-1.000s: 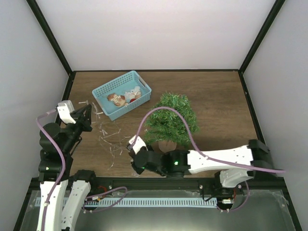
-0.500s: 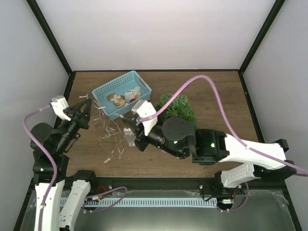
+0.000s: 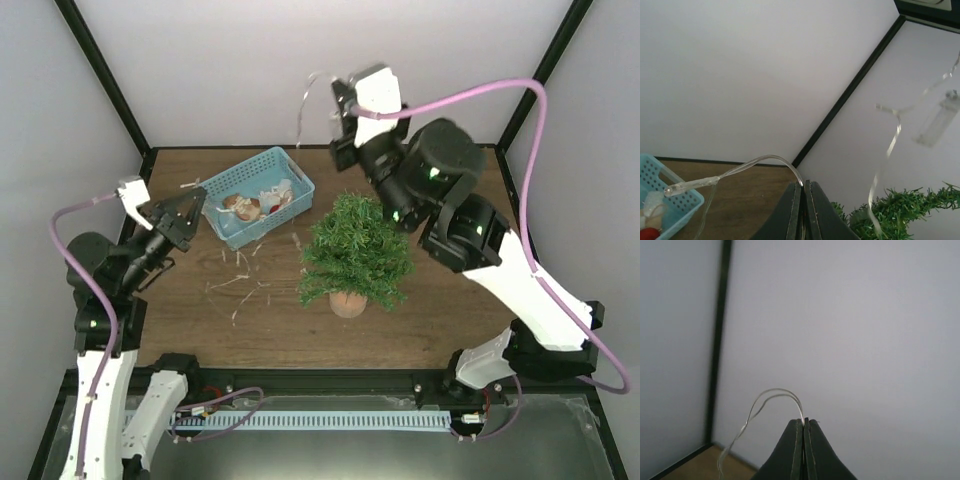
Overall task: Decorate the small christmas tree
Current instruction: Place the decoration item at the center of the board.
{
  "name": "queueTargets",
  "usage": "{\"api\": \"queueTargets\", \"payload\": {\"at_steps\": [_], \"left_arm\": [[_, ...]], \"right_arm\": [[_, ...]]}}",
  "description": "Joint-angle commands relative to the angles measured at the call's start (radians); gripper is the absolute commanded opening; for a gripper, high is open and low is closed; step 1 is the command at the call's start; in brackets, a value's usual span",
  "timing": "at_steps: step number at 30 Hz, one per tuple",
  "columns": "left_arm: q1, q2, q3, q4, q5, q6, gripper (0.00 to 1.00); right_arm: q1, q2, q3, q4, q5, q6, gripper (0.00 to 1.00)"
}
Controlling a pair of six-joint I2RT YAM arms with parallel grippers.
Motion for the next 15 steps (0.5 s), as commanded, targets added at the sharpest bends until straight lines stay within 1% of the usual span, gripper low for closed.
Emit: {"api": "queueTargets", "payload": {"at_steps": [1,2,3,4,5,6,7,8,10,15], "left_arm": [[-0.002,0.068,-0.023,0.107,0.095,-0.035,0.05],[-0.002,0.085,-0.029,0.118,0.102,-0.036,0.05],[-0.002,0.103,-0.032,0.123,0.105,-0.034,0.09],[-0.002,0.116,-0.035,0.123,0.101,-0.029,0.17],[-0.002,0.127,-0.038,0.115,0.095,-0.022,0.36],[-0.002,0.135,-0.040,0.102,0.084,-0.011,0.48],[-0.002,0.140,-0.041,0.085,0.073,0.002,0.56],[-0.002,0.142,-0.041,0.062,0.056,0.017,0.60],[-0.003,0.144,-0.041,0.015,0.014,0.044,0.66],[-0.002,0.159,-0.048,-0.139,-0.121,0.118,0.67]], "right_arm": [[-0.137,0.045,0.102,0.107,-0.040,-0.140,0.01],[-0.176,0.065,0.137,0.111,-0.051,-0.150,0.01],[-0.215,0.086,0.172,0.112,-0.065,-0.157,0.01],[-0.261,0.109,0.208,0.113,-0.072,-0.160,0.01],[-0.310,0.138,0.241,0.116,-0.079,-0.161,0.01],[-0.358,0.150,0.256,0.131,-0.081,-0.163,0.01],[-0.409,0.155,0.258,0.155,-0.074,-0.165,0.01],[-0.453,0.162,0.261,0.175,-0.057,-0.164,0.01],[-0.534,0.176,0.285,0.187,-0.034,-0.152,0.01],[-0.672,0.184,0.293,0.206,0.010,-0.174,0.01]]}}
